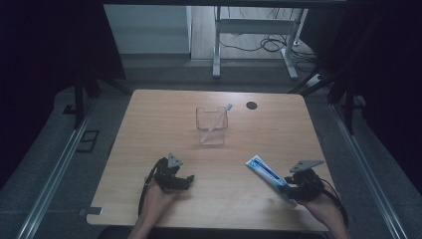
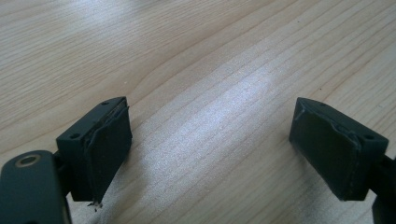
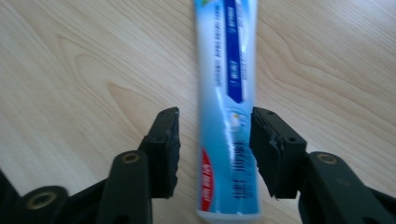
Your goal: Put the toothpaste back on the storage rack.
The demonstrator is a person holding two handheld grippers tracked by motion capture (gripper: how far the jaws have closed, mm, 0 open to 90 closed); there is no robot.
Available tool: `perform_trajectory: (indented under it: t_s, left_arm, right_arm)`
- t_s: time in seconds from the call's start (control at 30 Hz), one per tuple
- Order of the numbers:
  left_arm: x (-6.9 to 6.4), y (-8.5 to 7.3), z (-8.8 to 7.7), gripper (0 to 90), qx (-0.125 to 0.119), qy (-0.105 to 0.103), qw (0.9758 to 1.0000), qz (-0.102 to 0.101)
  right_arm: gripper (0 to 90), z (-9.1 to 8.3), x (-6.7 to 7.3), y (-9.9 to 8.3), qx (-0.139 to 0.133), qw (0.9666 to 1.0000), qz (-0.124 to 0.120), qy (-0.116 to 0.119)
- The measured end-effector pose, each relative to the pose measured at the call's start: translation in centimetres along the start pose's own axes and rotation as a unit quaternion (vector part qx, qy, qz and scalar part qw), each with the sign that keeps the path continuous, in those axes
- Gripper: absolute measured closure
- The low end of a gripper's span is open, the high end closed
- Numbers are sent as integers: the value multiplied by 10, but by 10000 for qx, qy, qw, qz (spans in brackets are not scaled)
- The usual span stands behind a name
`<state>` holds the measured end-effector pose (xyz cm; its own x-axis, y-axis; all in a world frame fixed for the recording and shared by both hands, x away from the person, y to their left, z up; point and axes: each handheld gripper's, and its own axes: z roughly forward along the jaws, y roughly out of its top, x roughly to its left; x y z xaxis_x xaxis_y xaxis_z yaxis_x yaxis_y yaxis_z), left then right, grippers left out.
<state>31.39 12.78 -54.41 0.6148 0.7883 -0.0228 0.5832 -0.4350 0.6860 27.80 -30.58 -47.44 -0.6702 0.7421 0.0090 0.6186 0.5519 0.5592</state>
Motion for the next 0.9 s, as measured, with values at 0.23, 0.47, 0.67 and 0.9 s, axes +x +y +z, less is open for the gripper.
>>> perform_trajectory:
  t_s: [0.23,0.47,0.67,0.9]
  left_arm:
    - [0,0,0,130,-1,-2,10000,0]
    - [0,0,0,130,-9,-1,10000,-11]
    - [0,0,0,130,-8,-2,10000,-11]
    - [0,0,0,130,-6,-2,10000,-13]
  right_arm:
    - [440,6,-9,7,416,9991,-16,-12]
    - [418,17,-13,15,828,9966,-8,45]
    - [425,31,-11,25,1160,9932,-114,74]
    - [447,49,-9,38,1604,9870,-93,49]
